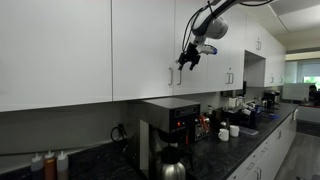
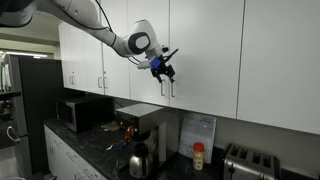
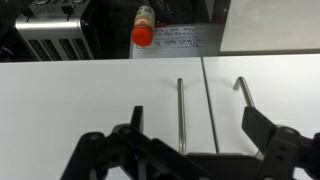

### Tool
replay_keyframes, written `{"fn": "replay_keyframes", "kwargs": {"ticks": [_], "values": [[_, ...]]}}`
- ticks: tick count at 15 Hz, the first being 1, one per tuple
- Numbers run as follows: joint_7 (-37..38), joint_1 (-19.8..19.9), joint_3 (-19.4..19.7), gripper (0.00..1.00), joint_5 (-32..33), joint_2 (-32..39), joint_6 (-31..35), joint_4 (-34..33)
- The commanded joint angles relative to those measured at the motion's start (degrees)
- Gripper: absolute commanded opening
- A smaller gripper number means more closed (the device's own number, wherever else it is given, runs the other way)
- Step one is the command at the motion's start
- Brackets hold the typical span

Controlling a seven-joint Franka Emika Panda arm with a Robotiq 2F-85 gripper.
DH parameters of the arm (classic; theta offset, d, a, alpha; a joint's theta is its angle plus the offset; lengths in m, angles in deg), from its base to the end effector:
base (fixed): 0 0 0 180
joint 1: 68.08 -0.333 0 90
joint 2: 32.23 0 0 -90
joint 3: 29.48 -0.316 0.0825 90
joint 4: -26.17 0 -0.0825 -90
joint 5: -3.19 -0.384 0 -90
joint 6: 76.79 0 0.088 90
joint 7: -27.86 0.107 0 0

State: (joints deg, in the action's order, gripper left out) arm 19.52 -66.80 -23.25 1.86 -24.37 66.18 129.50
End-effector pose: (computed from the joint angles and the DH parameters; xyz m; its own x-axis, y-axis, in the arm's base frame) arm 0.6387 -0.0807 0.5288 0.8521 0.0241 0.5228 -0.0145 -0.9975 0.0698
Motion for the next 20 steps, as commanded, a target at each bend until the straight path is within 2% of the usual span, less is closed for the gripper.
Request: {"fn": "replay_keyframes", "kwargs": {"ticks": [1, 18, 19, 20], "values": [[-1.12, 1.46, -1.09, 1.0, 0.86, 2.63, -1.23, -3.16], [-1.53, 1.98, -1.42, 1.0, 0.72, 8.57, -0.06, -9.65], [-1.44, 1.97, -1.43, 0.75, 0.72, 8.68, 0.01, -9.82], [-1.44, 1.99, -1.44, 0.74, 0.71, 8.7, 0.04, -9.89]]}}
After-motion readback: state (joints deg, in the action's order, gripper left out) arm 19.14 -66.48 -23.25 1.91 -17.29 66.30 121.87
